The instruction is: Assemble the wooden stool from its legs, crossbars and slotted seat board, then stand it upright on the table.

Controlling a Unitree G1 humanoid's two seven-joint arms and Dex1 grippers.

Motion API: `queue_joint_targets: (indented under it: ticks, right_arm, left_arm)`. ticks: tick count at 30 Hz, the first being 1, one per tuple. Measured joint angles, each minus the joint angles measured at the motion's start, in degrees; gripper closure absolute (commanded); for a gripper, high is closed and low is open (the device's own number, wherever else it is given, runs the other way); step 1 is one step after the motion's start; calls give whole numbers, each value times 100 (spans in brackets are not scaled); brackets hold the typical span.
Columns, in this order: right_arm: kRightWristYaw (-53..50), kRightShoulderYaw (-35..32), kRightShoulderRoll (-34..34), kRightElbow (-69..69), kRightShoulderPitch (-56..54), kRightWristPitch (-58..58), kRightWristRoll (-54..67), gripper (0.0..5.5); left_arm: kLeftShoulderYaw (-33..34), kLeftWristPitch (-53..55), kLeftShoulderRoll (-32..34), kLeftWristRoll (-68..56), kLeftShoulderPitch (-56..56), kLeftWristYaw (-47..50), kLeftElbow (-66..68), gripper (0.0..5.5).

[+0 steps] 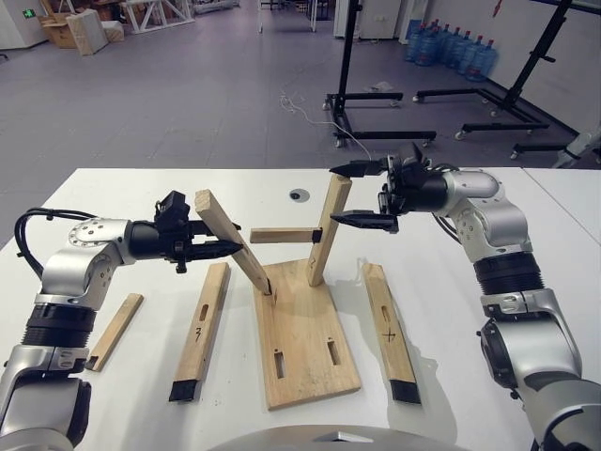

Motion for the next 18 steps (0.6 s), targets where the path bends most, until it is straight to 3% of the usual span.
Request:
queue_joint_targets:
  ticks: [18]
  right_arm:
    - [-89, 78, 100, -450, 151, 154, 40, 75]
  left_arm:
    - [-403, -139, -259, 175, -458, -75, 665, 349]
